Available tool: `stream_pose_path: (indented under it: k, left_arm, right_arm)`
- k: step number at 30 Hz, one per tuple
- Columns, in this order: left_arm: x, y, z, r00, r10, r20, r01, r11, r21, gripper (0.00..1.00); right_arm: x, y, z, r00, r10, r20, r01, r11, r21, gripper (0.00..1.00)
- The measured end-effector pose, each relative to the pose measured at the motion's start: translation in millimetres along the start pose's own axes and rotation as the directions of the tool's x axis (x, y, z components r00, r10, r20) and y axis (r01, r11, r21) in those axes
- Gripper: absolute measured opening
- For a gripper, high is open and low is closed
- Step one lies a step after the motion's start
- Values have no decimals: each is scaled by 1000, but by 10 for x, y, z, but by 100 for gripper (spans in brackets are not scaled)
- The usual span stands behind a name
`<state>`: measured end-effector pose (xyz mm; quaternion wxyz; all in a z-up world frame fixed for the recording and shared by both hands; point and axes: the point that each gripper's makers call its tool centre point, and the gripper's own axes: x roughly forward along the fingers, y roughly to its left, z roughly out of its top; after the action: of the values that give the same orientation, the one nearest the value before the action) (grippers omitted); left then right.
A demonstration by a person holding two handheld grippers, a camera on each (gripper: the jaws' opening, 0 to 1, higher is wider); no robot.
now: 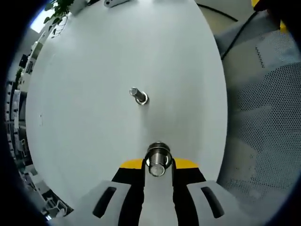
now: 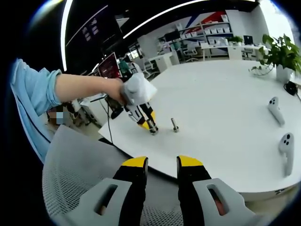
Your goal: Place the washer onto the threaded stud by aligning its center hole with the stud, sliding it down to the base, and recovering from edge contact or off-axis alignment until the washer reaches the visible bottom stop.
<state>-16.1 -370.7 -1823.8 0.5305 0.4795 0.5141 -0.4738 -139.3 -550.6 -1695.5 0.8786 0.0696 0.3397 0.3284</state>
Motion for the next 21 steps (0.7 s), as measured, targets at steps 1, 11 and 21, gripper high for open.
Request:
stream_pose_path:
  k: [1, 11, 21]
  left_arm:
    - [19, -3, -7, 1000, -3, -4, 3, 1000, -6, 20]
    - [112, 22, 62, 996, 21, 83, -17, 999, -48, 21]
    - [-363, 76, -328, 969, 152, 193, -114, 974, -198, 47]
  right_arm:
    - [0, 0, -4, 1000, 0, -2, 0, 1000, 0, 27]
    - [-1, -8, -11, 1000, -4, -5, 5, 1000, 2, 27]
    - [3, 6, -13, 1000, -2, -10, 2, 1000, -5, 27]
